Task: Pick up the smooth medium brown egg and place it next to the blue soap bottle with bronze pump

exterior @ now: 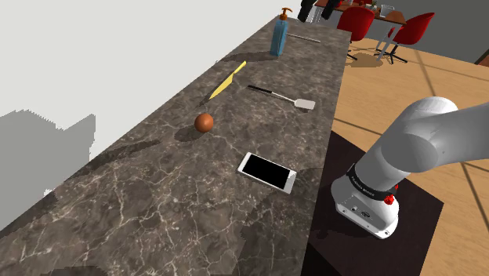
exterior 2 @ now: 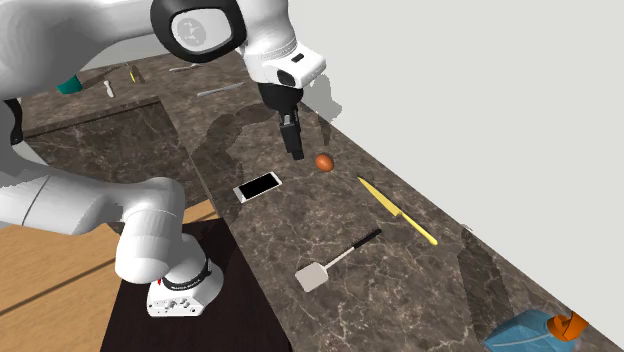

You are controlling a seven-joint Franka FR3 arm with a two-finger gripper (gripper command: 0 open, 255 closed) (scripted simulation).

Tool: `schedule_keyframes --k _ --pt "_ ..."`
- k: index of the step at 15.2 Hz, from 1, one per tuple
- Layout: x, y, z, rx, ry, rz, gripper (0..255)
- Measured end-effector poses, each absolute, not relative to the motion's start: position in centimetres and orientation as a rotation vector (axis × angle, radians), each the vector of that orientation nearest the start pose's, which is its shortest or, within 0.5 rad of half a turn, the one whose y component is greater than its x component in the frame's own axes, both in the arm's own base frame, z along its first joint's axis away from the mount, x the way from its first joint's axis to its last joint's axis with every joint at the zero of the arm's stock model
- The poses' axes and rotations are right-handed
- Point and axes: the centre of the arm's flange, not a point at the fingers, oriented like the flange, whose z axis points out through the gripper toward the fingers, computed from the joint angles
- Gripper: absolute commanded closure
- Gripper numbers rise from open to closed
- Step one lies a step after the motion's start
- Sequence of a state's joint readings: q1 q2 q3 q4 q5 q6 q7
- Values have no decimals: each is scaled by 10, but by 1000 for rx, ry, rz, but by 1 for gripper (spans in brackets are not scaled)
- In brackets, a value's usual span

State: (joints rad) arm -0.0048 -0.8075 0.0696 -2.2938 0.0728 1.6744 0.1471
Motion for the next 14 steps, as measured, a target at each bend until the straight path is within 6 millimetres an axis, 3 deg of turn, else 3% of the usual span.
schedule_keyframes --k 3,14 --pt "315 48 627 -3094 158 -277 0" --pt "372 163 538 -3181 195 -212 0"
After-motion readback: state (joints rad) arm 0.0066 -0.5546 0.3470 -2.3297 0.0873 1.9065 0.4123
